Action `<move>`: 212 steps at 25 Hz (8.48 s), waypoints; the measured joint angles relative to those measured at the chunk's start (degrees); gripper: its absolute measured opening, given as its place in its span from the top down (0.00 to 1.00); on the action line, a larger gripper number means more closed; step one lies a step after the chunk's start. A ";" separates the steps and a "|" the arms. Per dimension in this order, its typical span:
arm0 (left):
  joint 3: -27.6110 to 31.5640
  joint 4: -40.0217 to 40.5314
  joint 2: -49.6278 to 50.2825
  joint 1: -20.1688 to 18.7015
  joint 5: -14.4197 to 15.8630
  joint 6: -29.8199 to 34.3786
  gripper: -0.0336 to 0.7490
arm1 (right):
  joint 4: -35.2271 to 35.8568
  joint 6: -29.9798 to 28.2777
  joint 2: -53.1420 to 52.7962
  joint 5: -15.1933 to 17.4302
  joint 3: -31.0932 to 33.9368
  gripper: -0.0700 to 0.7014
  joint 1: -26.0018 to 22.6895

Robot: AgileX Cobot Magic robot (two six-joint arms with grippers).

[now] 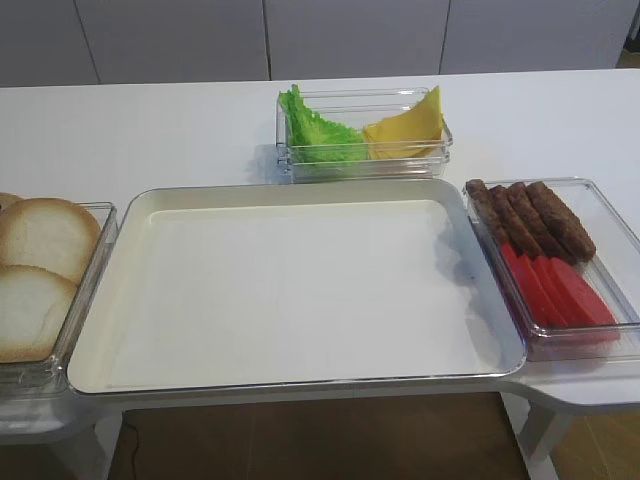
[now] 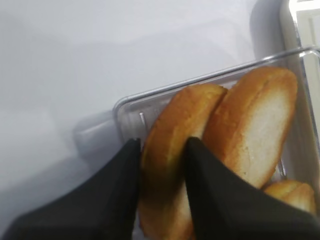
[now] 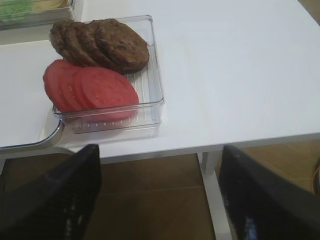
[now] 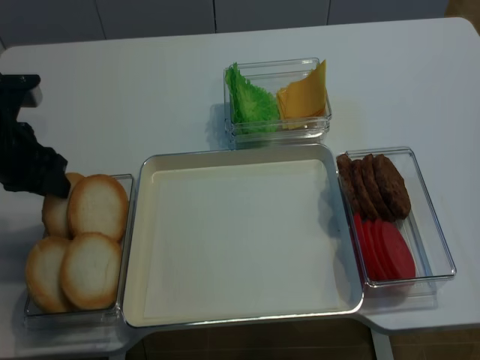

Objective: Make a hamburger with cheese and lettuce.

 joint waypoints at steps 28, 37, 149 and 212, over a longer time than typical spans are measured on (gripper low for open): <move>-0.14 1.09 -5.49 0.00 0.26 0.36 0.77 | 0.00 0.00 0.00 0.00 0.00 0.19 0.00; -4.82 3.02 -11.60 0.00 1.32 0.26 0.77 | 0.00 0.00 0.00 0.00 0.00 0.19 0.00; -17.77 -3.81 6.93 -28.98 5.15 -10.21 0.37 | 0.00 0.00 0.00 0.00 0.00 0.19 0.00; 39.03 17.35 -95.55 -6.66 14.62 -25.55 0.48 | 0.00 0.00 0.00 0.00 0.00 0.19 0.00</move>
